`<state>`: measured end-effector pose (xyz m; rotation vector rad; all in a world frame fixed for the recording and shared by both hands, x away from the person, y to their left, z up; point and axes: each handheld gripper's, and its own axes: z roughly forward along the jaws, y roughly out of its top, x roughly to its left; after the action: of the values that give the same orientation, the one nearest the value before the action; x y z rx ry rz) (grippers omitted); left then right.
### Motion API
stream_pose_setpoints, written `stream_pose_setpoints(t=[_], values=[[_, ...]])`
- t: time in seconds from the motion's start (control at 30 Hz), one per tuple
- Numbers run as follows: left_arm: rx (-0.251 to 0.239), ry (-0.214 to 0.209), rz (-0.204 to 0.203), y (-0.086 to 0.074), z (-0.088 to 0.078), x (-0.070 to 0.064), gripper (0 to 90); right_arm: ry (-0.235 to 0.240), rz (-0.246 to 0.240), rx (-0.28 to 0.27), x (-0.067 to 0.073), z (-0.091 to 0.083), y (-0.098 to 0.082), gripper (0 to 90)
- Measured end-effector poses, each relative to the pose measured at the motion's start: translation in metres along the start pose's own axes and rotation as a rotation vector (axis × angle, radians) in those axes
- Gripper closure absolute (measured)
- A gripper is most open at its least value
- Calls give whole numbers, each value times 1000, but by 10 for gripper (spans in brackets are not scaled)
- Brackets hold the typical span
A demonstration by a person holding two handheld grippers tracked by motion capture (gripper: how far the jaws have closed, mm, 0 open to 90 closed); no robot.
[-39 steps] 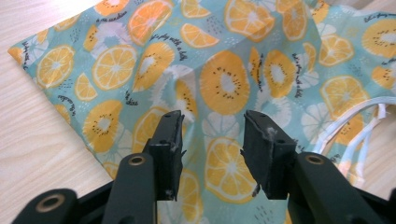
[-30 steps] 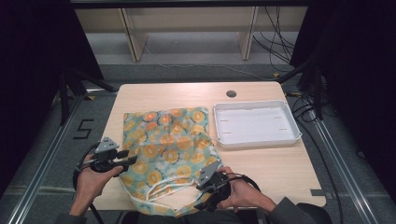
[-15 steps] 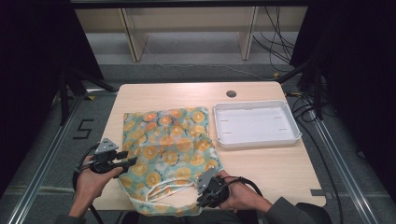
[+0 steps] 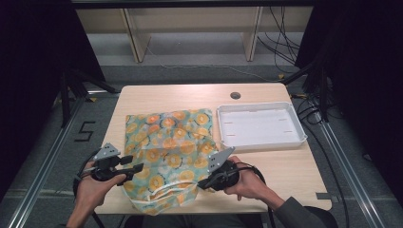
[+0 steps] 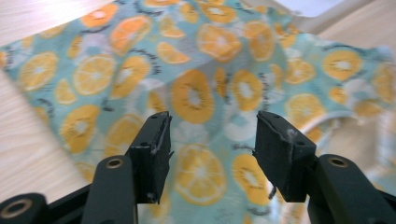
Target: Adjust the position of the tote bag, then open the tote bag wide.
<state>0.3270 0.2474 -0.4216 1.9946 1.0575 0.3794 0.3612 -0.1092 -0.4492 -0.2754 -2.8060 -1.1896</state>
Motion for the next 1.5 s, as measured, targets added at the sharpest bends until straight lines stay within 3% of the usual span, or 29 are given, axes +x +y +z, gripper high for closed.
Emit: stream_pose_setpoints(t=[0.1,0.13,0.17,0.2,0.23,0.33,0.37,0.43,0.47,0.57,0.6,0.67,0.77,0.8,0.9,0.97,1.0,1.03,1.1,1.17,1.2,1.23,1.27,1.3,1.33,1.43,1.5], values=[[-10,-22,4,-1,-1,-6,437,-6,-2,-20,-5,-1,4,890],[-18,-49,-1,-2,0,-13,428,-21,21,-33,-9,-3,6,890],[-18,-49,-1,-2,0,-13,421,-21,21,-33,-9,-3,6,890],[-9,-59,21,-3,-2,-14,421,-24,41,-42,-10,-5,7,890],[-23,-92,1,-5,-1,-20,406,-40,49,-60,-17,-8,9,890],[-27,-97,-1,-7,-1,-23,395,-58,70,-91,-23,-10,12,890],[9,-97,35,-9,-4,-22,385,-54,85,-108,-30,-12,14,890],[-31,-90,7,-12,-1,-25,369,-69,101,-113,-37,-13,17,890],[-12,-94,17,-12,-2,-25,353,-79,107,-110,-40,-14,18,890],[-20,-126,22,-14,0,-26,292,-81,121,-126,-45,-13,19,890],[-15,-139,19,-17,2,-28,279,-92,123,-130,-51,-14,21,890],[10,-132,55,-19,4,-31,277,-100,138,-144,-55,-13,21,890],[15,-130,58,-21,8,-36,273,-102,143,-124,-57,-14,23,890],[44,-149,77,-21,12,-40,266,-103,141,-128,-60,-13,24,890],[68,-127,106,-23,16,-41,262,-109,142,-143,-62,-11,26,890],[100,-126,125,-27,21,-42,266,-120,160,-119,-64,-13,29,889],[110,-122,145,-28,23,-42,292,-126,136,-138,-67,-12,29,889],[110,-122,145,-28,23,-42,372,-126,136,-138,-67,-12,29,889],[136,-105,182,-30,24,-41,517,-125,140,-128,-69,-11,31,889],[135,-108,199,-30,24,-41,691,-138,145,-131,-68,-9,33,889],[127,-89,222,-28,22,-38,769,-141,151,-129,-68,-8,34,889],[112,-98,208,-27,21,-38,821,-144,136,-126,-69,-8,35,889],[89,-98,204,-25,19,-38,857,-154,144,-120,-68,-8,36,888],[82,-98,222,-22,17,-37,876,-159,125,-122,-69,-8,37,888],[72,-97,210,-20,14,-38,885,-155,115,-112,-70,-9,38,888],[65,-102,237,-10,6,-35,894,-173,134,-106,-73,-11,39,887],[46,-101,229,-2,3,-32,895,-177,126,-129,-76,-10,40,886]])
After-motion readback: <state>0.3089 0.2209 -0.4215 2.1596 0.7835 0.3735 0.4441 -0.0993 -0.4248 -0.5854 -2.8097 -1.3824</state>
